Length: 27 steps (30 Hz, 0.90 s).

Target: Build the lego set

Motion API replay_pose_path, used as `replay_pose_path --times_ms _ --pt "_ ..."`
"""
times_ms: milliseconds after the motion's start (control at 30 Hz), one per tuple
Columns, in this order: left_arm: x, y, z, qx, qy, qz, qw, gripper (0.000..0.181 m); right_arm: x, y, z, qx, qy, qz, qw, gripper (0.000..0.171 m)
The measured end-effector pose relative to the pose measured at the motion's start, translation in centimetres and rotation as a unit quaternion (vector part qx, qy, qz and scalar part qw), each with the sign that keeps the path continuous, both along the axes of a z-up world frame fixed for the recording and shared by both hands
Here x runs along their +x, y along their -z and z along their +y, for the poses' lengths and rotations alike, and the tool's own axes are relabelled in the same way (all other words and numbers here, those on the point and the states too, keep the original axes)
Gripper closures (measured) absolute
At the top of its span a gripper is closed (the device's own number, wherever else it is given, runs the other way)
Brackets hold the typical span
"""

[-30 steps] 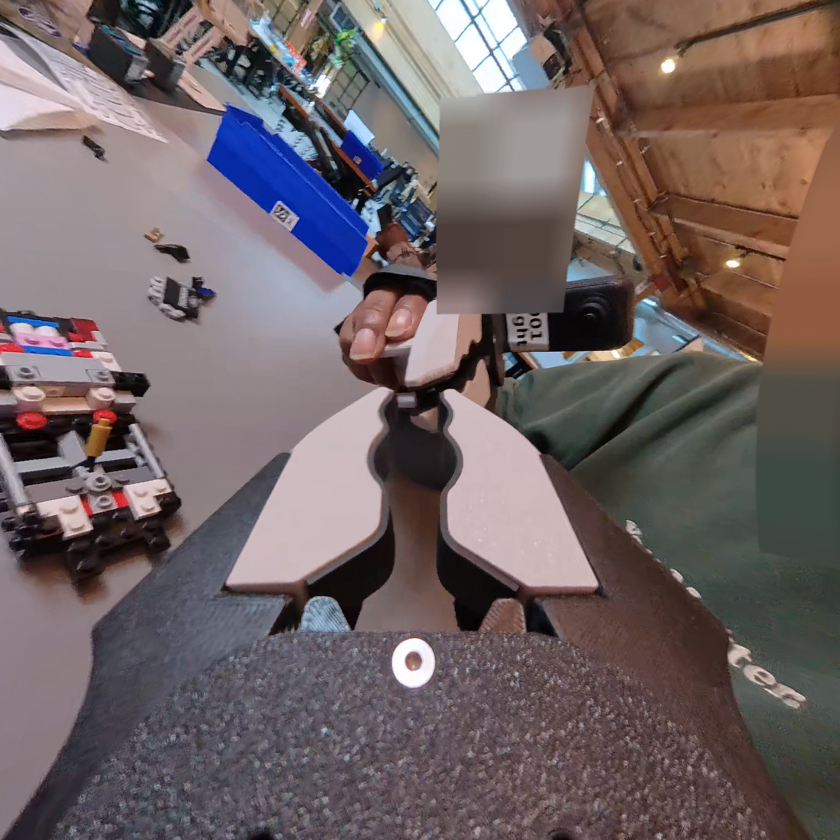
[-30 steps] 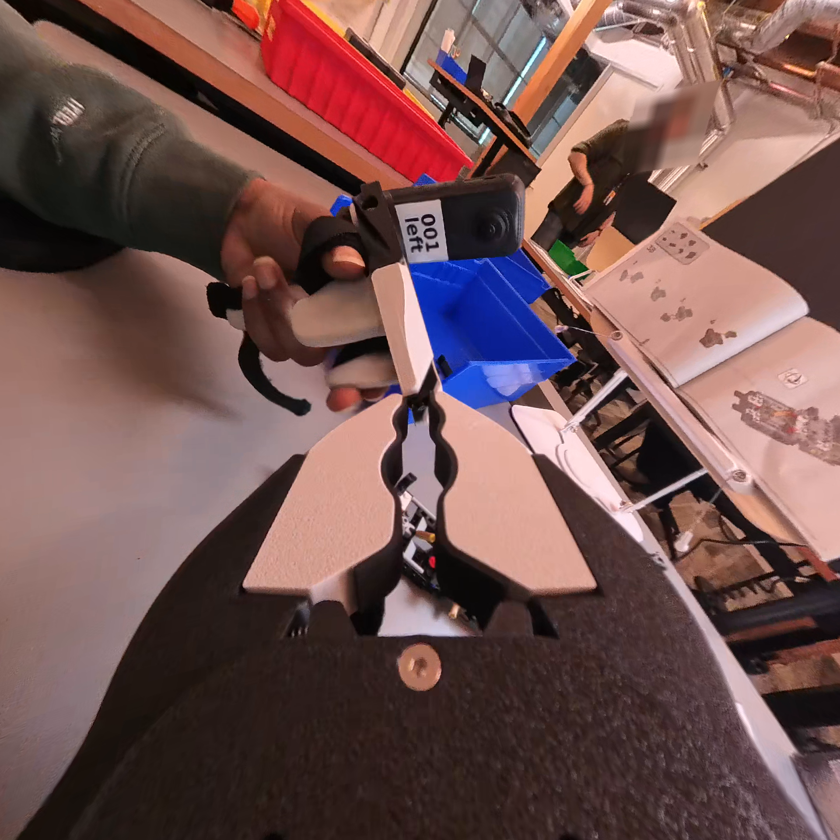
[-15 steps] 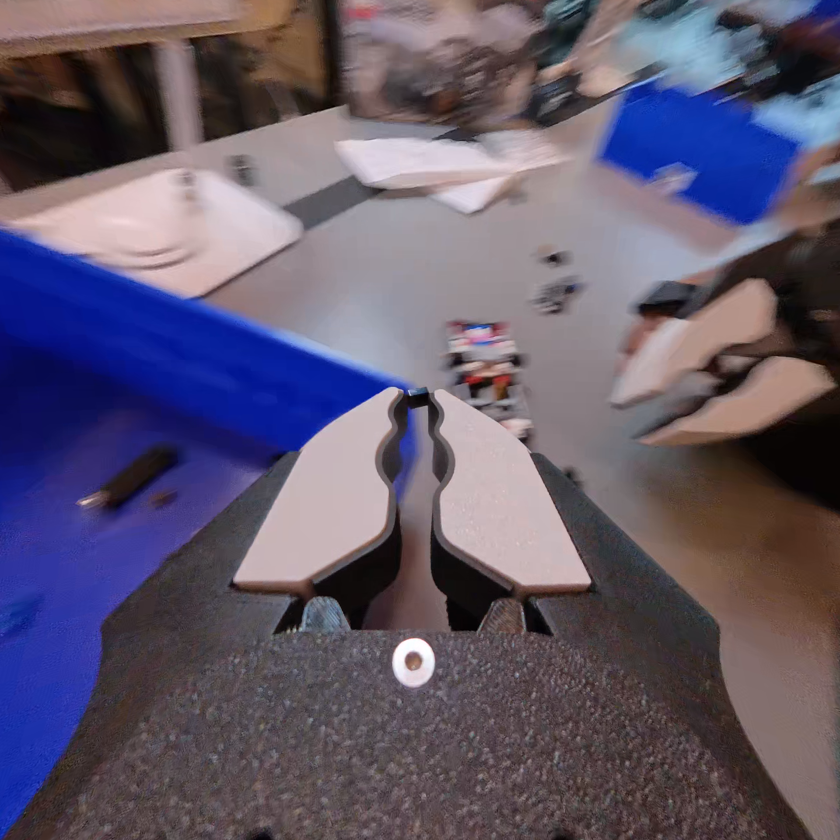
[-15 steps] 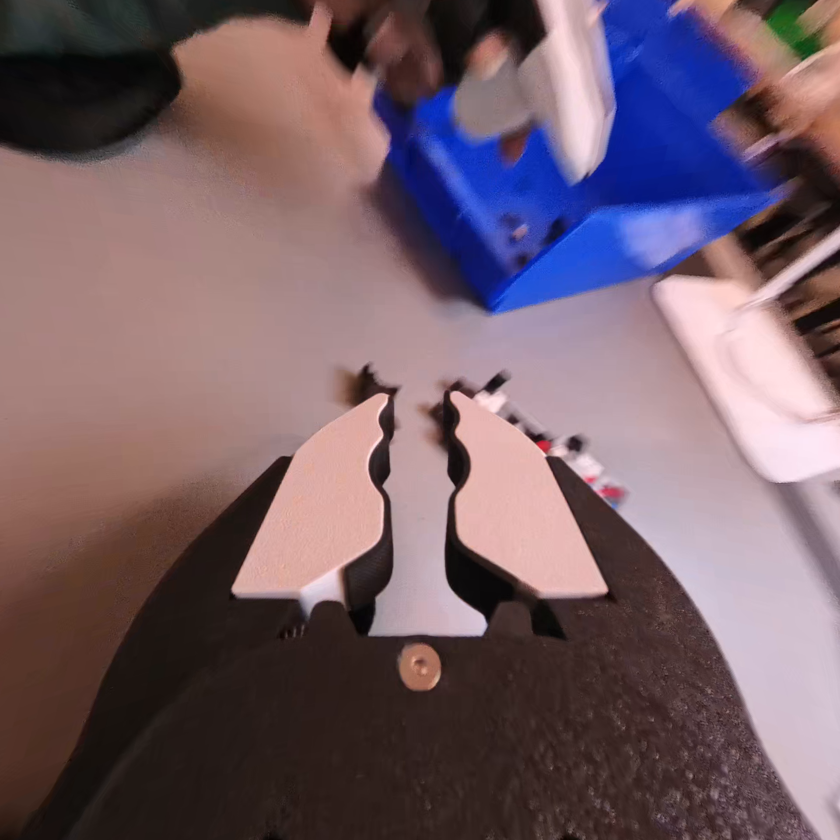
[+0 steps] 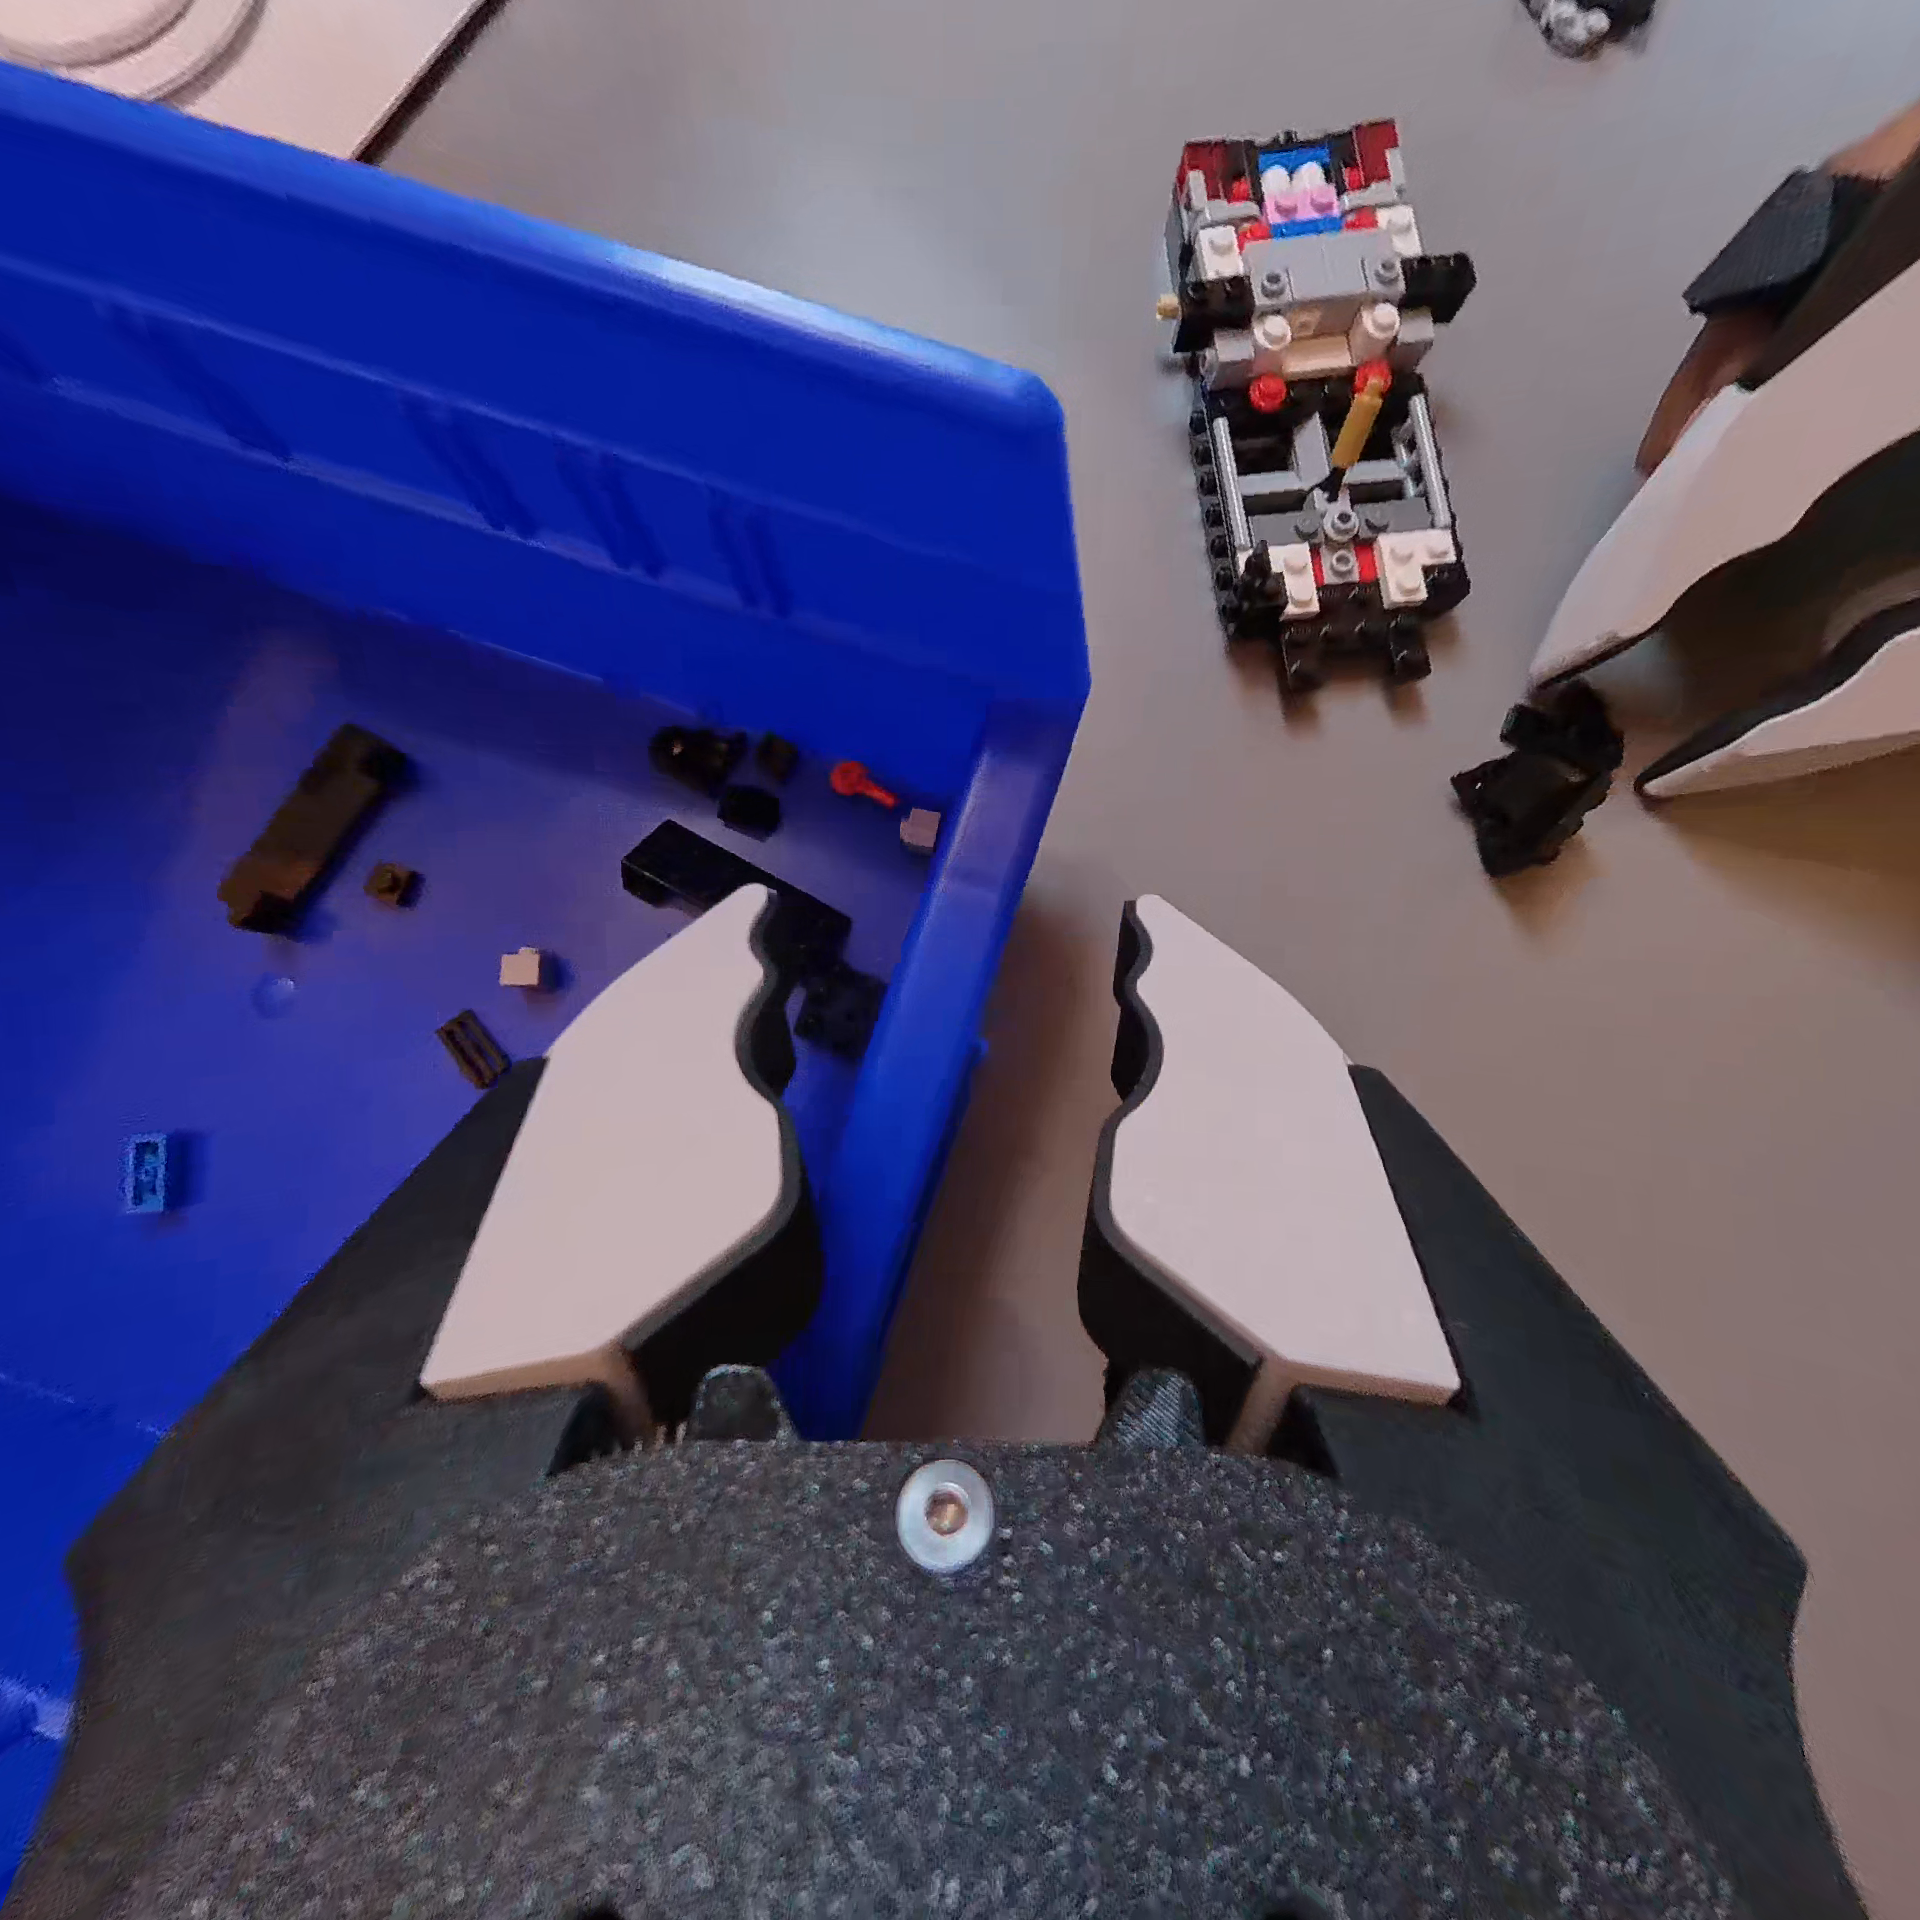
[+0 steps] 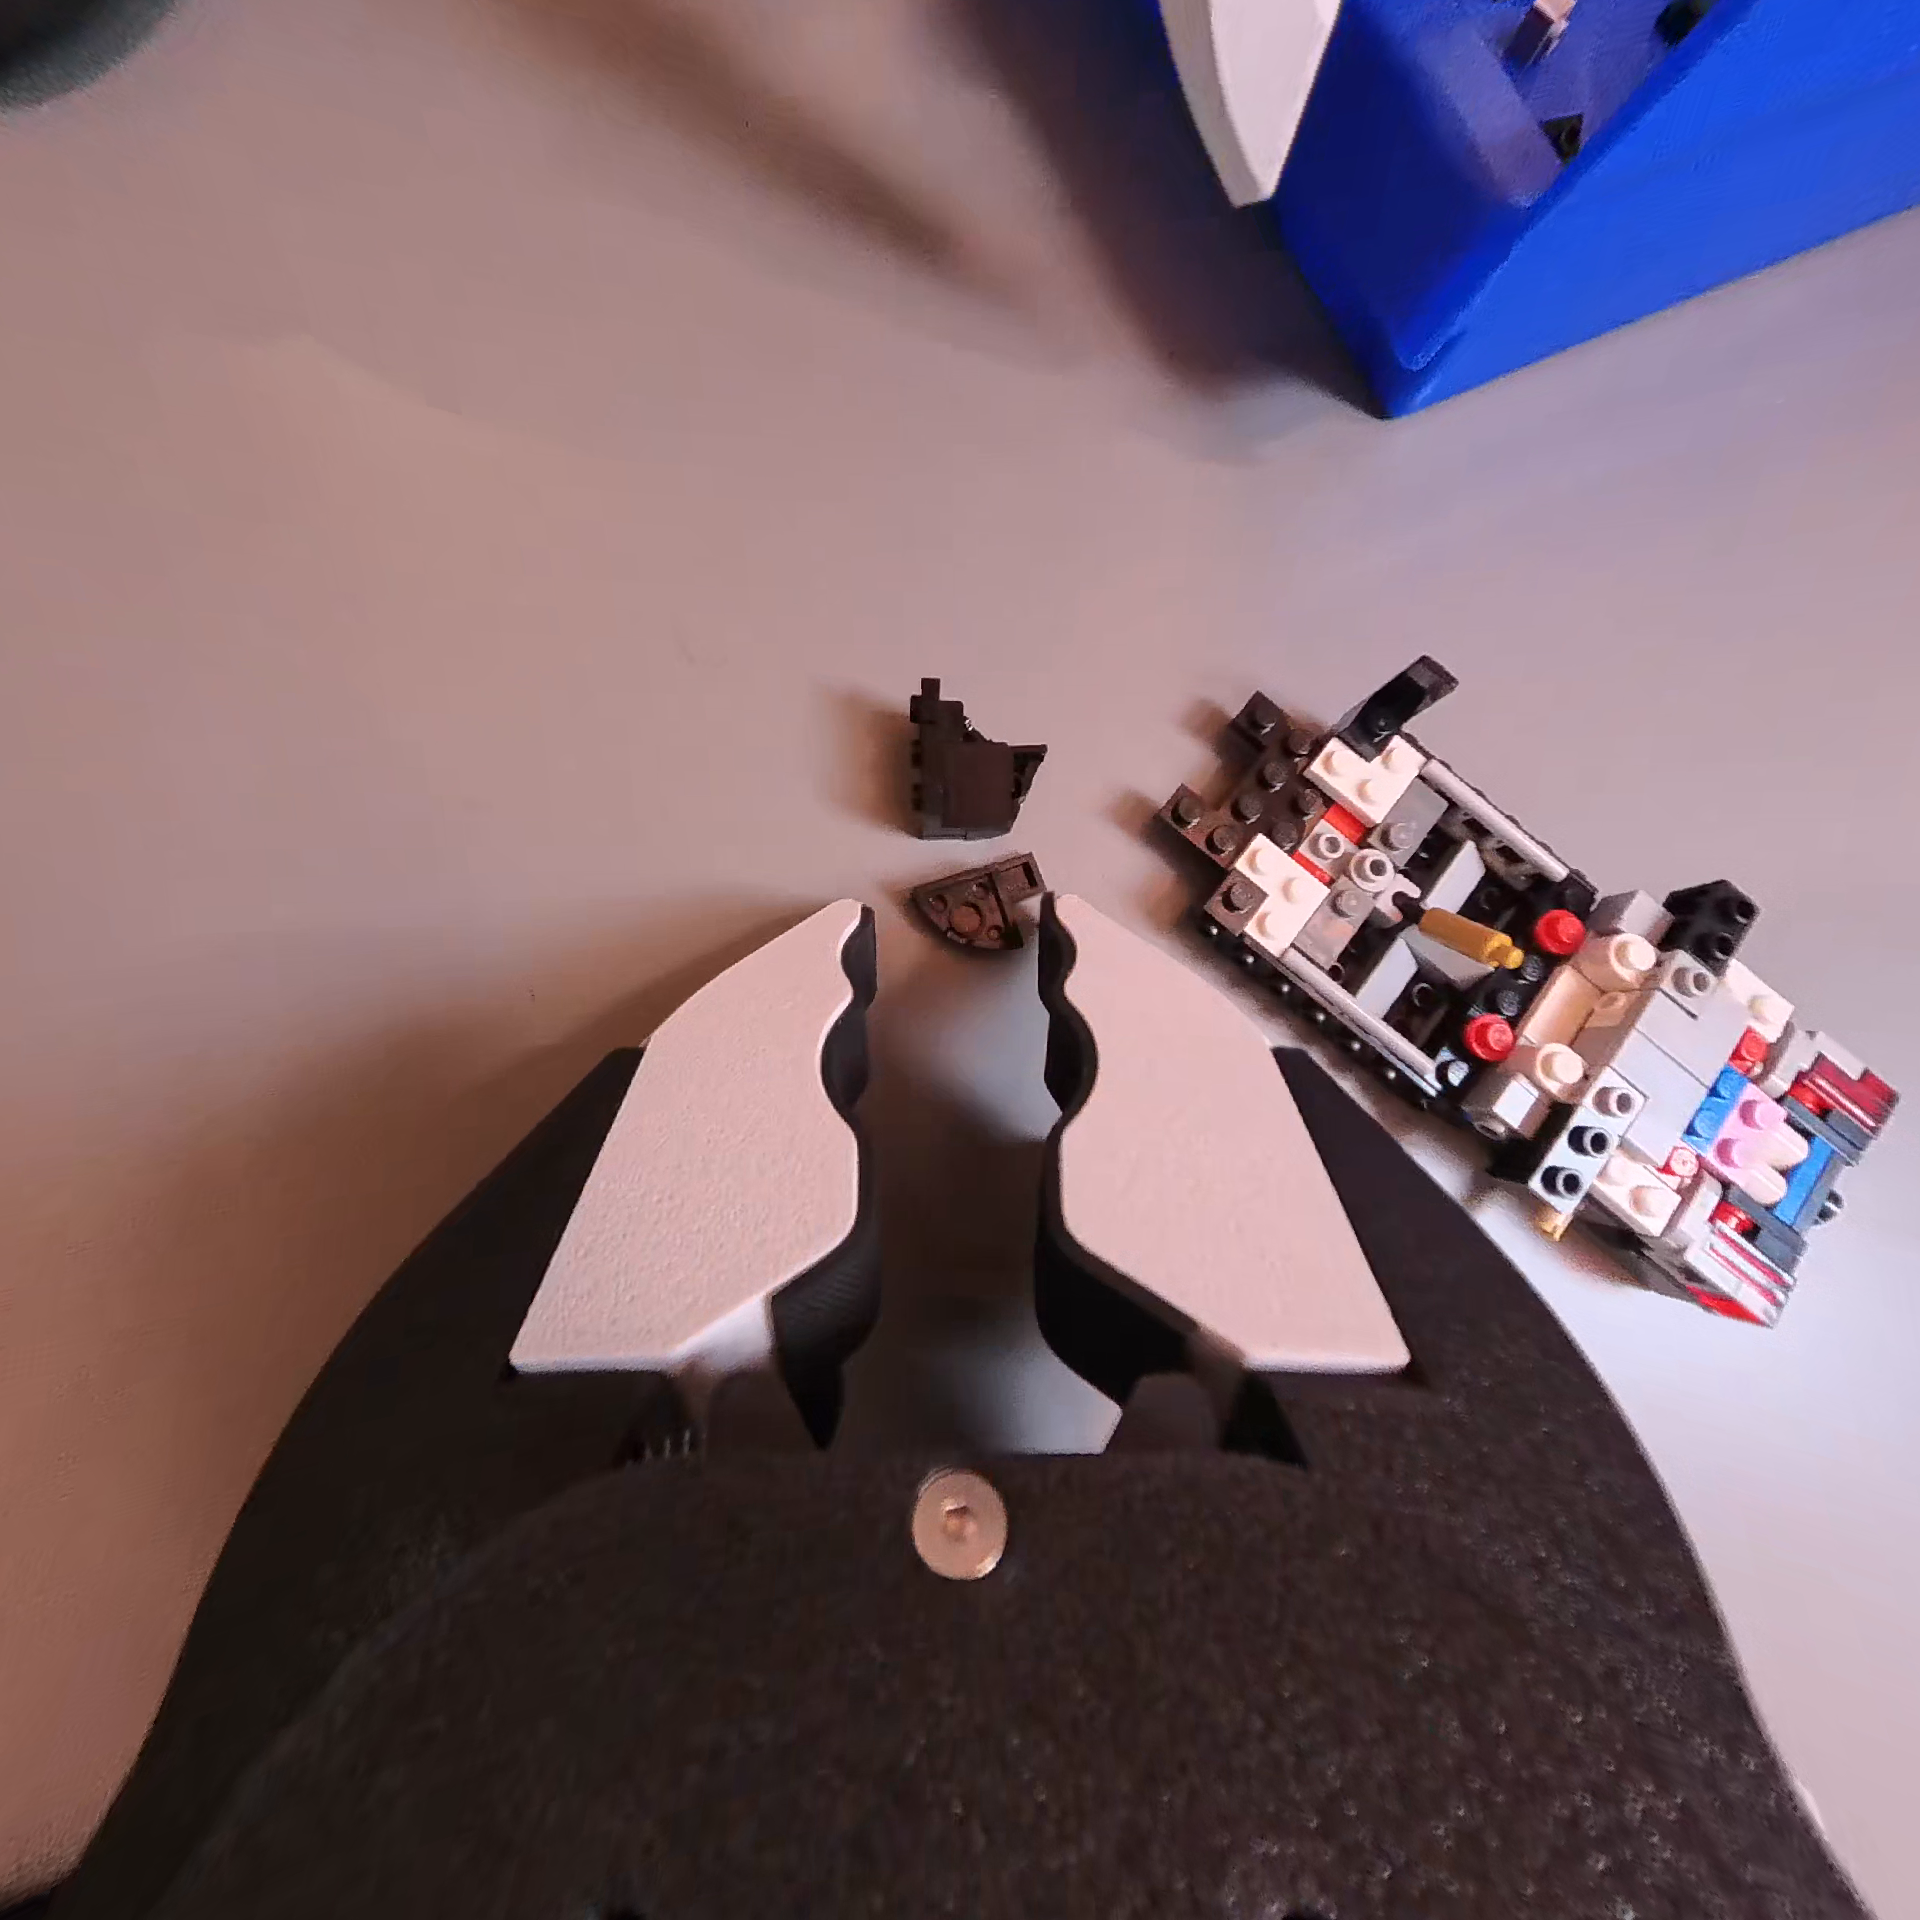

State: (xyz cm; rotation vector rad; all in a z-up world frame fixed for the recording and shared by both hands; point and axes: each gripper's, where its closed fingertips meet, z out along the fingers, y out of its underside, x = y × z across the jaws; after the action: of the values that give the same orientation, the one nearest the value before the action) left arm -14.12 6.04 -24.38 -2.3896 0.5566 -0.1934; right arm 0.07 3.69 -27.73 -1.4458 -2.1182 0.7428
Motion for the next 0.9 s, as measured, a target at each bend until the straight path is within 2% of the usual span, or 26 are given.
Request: replay_pose_path --times_ms 100,367,467,600,733,833,900 --pt "0.4 -0.2 -0.3 0.011 0.026 0.017 0.999 0.124 0.0 0.0 -0.1 -0.001 0.0 0.001 1.0 0.143" --pt "1.1 -1.3 -0.1 0.053 0.053 0.031 0.997 0.141 -0.2 0.0 -0.3 0.004 -0.003 0.006 1.0 0.147" --pt "1.7 -2.8 0.2 0.105 0.074 0.047 0.991 0.154 -0.2 0.0 -0.2 0.016 -0.006 0.008 1.0 0.156" --pt "4.7 -4.0 -0.6 0.143 0.145 0.023 0.979 0.176 -0.2 -0.7 0.0 0.025 -0.011 0.032 0.999 0.157" --pt "9.2 -4.0 -2.1 0.144 0.231 -0.056 0.961 0.165 -0.9 -4.5 0.0 -0.012 -0.004 0.137 0.991 0.157" --pt "12.0 -5.1 -2.5 0.175 0.263 -0.094 0.944 0.156 -1.0 -7.9 -0.4 -0.102 0.004 0.217 0.971 0.157" --pt "13.1 -5.4 -2.5 0.195 0.273 -0.086 0.938 0.15 -0.7 -10.1 -0.7 -0.175 -0.004 0.26 0.95 0.157"
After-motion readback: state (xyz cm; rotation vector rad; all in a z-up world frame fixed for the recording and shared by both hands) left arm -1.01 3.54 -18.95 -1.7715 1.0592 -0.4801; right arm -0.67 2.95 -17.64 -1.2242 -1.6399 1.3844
